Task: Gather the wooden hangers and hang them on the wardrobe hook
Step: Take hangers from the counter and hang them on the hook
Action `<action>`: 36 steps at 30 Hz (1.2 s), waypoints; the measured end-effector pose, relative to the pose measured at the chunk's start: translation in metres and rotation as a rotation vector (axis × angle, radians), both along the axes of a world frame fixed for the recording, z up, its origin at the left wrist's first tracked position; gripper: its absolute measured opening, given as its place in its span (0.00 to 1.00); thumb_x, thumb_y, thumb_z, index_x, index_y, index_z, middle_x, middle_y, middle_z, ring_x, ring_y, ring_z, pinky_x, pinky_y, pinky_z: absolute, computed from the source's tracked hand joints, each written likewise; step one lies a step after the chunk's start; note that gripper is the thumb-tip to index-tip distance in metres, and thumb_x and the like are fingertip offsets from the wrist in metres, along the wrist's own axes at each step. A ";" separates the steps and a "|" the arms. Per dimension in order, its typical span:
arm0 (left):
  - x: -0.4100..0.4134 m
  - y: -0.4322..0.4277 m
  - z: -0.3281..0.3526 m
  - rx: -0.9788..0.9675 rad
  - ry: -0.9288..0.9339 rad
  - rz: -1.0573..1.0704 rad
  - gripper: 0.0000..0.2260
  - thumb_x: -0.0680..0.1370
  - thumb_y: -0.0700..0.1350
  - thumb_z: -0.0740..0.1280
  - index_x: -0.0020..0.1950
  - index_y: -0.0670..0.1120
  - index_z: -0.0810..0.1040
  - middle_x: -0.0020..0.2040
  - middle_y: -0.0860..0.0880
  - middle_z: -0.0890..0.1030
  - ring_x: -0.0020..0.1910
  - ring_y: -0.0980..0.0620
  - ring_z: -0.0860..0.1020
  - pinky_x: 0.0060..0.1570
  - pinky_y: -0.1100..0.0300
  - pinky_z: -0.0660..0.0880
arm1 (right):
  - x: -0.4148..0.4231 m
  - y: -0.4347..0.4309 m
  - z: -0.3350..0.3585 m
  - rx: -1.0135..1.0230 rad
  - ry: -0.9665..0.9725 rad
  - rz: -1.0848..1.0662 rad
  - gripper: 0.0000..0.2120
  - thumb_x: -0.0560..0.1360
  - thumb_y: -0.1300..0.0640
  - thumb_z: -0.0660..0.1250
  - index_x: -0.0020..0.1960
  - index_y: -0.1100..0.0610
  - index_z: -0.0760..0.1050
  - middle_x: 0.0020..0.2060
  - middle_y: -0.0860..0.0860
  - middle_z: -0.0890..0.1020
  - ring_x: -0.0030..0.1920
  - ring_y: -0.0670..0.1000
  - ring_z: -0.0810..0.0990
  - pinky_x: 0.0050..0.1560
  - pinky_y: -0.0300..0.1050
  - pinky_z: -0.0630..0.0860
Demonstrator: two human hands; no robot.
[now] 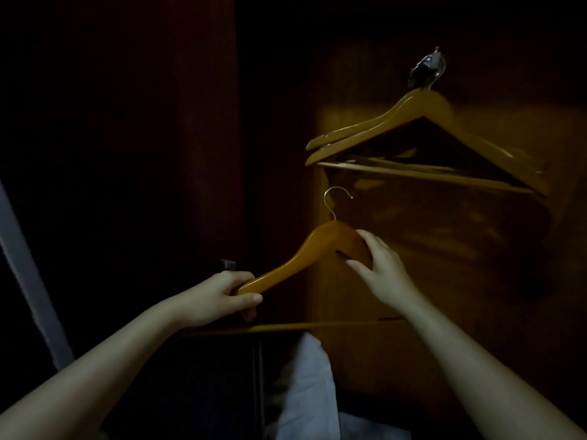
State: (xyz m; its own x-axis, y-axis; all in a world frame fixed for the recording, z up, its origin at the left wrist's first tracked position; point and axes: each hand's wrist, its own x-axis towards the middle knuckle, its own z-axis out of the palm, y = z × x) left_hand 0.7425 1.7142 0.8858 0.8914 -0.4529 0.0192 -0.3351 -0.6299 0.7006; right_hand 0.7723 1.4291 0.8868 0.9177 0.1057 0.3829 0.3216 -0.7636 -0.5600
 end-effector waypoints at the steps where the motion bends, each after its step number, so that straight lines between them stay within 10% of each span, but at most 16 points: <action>1: -0.008 0.009 -0.007 -0.003 0.006 0.023 0.03 0.78 0.47 0.64 0.47 0.49 0.75 0.38 0.47 0.82 0.38 0.55 0.82 0.40 0.62 0.77 | -0.003 0.012 -0.007 -0.009 0.031 -0.001 0.29 0.77 0.53 0.64 0.74 0.53 0.57 0.69 0.52 0.68 0.68 0.54 0.68 0.69 0.55 0.67; 7: -0.045 0.031 -0.036 0.161 -0.054 0.174 0.05 0.79 0.50 0.62 0.50 0.50 0.73 0.39 0.49 0.80 0.37 0.55 0.81 0.35 0.63 0.77 | -0.030 0.079 -0.037 0.075 0.148 -0.126 0.29 0.78 0.47 0.60 0.74 0.58 0.58 0.63 0.57 0.71 0.64 0.58 0.72 0.63 0.53 0.72; 13: -0.070 0.014 -0.051 0.304 -0.136 0.238 0.10 0.81 0.53 0.55 0.52 0.48 0.71 0.43 0.47 0.80 0.40 0.47 0.81 0.43 0.47 0.80 | -0.053 0.139 -0.051 0.695 0.438 -0.100 0.40 0.74 0.49 0.68 0.76 0.54 0.47 0.60 0.58 0.74 0.47 0.54 0.82 0.25 0.36 0.77; 18: -0.079 0.004 -0.059 0.193 -0.029 0.166 0.09 0.81 0.51 0.56 0.52 0.47 0.69 0.45 0.45 0.80 0.43 0.45 0.81 0.47 0.46 0.79 | -0.058 0.151 -0.055 0.795 0.424 -0.241 0.43 0.73 0.62 0.69 0.77 0.52 0.45 0.68 0.60 0.69 0.62 0.61 0.76 0.23 0.34 0.74; 24: -0.070 -0.001 -0.049 -0.072 0.170 0.032 0.13 0.81 0.53 0.54 0.53 0.48 0.74 0.45 0.48 0.77 0.44 0.52 0.77 0.40 0.61 0.75 | -0.065 0.120 -0.052 0.879 0.455 -0.232 0.31 0.75 0.64 0.65 0.73 0.55 0.56 0.42 0.52 0.74 0.35 0.49 0.78 0.22 0.35 0.75; 31: -0.020 -0.021 -0.038 0.111 -0.078 0.031 0.27 0.78 0.50 0.63 0.75 0.47 0.59 0.72 0.45 0.65 0.70 0.48 0.66 0.70 0.52 0.66 | -0.073 0.064 -0.018 0.830 0.578 -0.012 0.23 0.77 0.65 0.61 0.71 0.58 0.59 0.42 0.55 0.79 0.32 0.48 0.78 0.27 0.37 0.76; 36: 0.011 -0.055 -0.015 0.132 -0.346 0.006 0.35 0.77 0.52 0.64 0.77 0.56 0.46 0.76 0.49 0.56 0.74 0.48 0.59 0.72 0.46 0.60 | -0.070 0.022 0.007 0.724 0.542 0.177 0.22 0.78 0.61 0.59 0.71 0.61 0.59 0.46 0.54 0.81 0.30 0.45 0.79 0.28 0.35 0.76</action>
